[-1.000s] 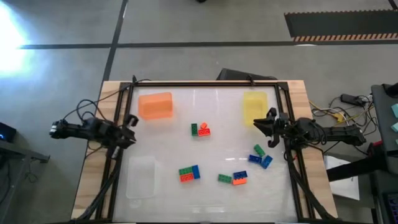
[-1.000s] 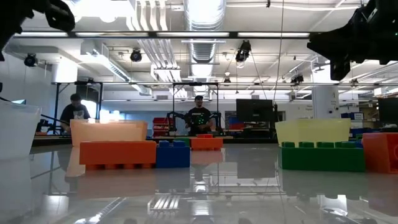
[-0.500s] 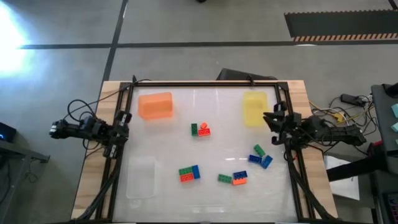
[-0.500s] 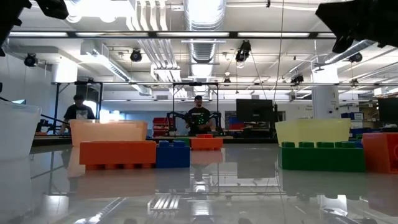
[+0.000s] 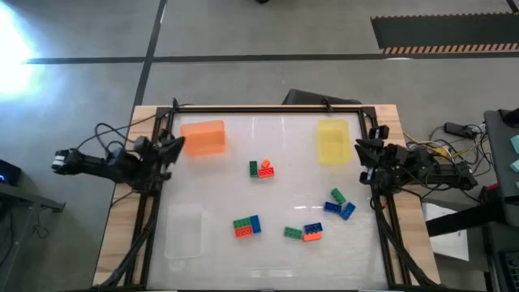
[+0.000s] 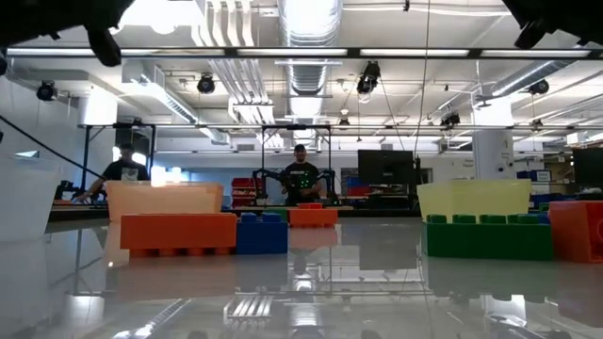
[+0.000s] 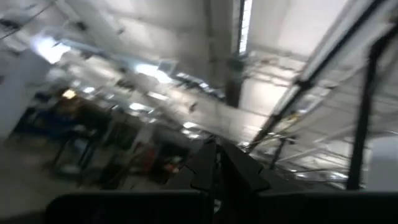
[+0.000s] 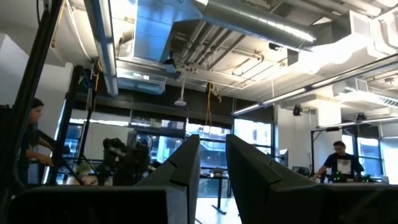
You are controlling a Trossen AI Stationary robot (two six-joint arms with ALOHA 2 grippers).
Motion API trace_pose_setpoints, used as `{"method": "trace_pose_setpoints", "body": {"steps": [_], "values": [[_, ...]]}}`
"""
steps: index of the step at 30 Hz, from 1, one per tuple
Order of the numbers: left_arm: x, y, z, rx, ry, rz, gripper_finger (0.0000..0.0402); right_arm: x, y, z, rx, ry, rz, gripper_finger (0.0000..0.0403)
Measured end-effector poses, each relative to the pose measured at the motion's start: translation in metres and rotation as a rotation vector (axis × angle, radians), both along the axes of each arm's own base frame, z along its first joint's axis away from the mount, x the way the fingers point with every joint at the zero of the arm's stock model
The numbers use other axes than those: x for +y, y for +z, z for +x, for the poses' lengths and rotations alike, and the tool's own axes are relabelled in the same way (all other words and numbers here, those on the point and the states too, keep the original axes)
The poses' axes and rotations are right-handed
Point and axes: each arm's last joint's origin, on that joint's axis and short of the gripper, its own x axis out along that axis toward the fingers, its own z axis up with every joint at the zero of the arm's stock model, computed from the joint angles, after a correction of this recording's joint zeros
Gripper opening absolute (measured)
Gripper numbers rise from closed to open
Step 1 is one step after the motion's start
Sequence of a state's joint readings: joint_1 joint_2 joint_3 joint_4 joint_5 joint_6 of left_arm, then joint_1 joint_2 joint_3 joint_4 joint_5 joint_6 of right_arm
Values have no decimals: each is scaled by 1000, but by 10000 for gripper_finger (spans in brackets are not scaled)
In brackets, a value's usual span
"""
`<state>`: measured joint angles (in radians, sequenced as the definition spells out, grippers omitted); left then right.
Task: Sort & place blocks by color
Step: Put the green game piece into the transparent bin
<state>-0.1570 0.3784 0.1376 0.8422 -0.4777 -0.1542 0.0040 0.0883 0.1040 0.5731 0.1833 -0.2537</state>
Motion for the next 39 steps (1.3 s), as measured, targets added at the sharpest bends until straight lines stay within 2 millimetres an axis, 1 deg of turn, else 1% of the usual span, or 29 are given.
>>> {"method": "trace_pose_setpoints", "body": {"steps": [4,7,12,16,19,22,26,30,33,36,39], "values": [[-2,11,22,115,-14,-140,2,0,-3,2,31,14,22,68],[-3,24,38,215,31,-236,1,0,-4,2,41,13,21,68],[-6,27,76,440,108,-427,0,0,-4,2,41,9,17,68],[-12,20,111,628,152,-535,0,0,-4,2,42,6,13,68],[-16,23,136,696,188,-606,0,0,-4,2,42,7,15,68],[-19,15,159,819,253,-641,0,0,-5,3,54,12,22,68],[-20,12,186,907,289,-713,0,0,-6,4,65,15,28,68],[-19,-4,210,987,298,-755,0,0,-6,3,62,15,29,68],[-12,-17,222,1011,305,-808,0,0,-6,3,62,15,28,68],[-3,-38,230,1053,336,-877,0,0,-6,3,65,8,16,68],[5,-53,236,1068,362,-919,0,0,-6,3,68,-3,-1,68]]}}
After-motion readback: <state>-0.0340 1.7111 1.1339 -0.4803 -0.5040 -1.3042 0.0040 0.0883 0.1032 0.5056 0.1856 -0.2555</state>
